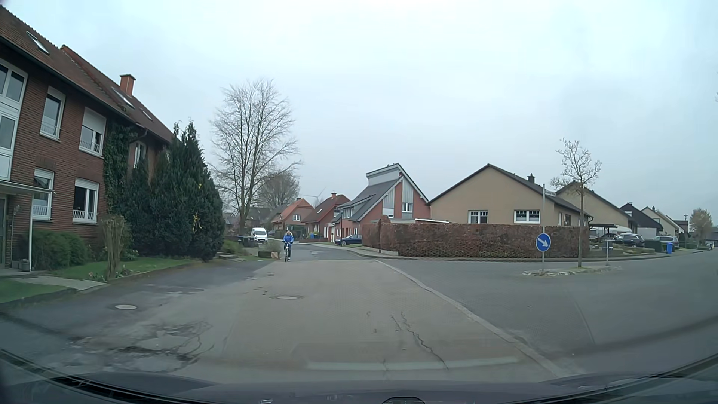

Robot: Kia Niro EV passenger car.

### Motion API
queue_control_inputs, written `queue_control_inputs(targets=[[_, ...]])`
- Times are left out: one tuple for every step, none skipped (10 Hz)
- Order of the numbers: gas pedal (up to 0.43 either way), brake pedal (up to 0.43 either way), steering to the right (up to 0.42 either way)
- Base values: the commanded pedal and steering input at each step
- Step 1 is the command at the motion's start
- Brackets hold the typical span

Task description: Follow the waypoints while adhering to traffic rules and regulations

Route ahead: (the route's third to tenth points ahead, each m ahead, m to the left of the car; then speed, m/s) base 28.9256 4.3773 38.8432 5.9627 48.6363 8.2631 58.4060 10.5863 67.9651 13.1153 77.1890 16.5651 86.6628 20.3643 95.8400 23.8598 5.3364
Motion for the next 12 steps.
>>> queue_control_inputs(targets=[[0.177,0.0,-0.003],[0.189,0.0,-0.007],[0.189,0.0,-0.008],[0.197,0.0,-0.008],[0.197,0.0,-0.007],[0.197,0.0,-0.008],[0.197,0.0,-0.008],[0.209,0.0,-0.008],[0.209,0.0,-0.008],[0.22,0.0,-0.008],[0.22,0.0,-0.009],[0.22,0.0,-0.009]])
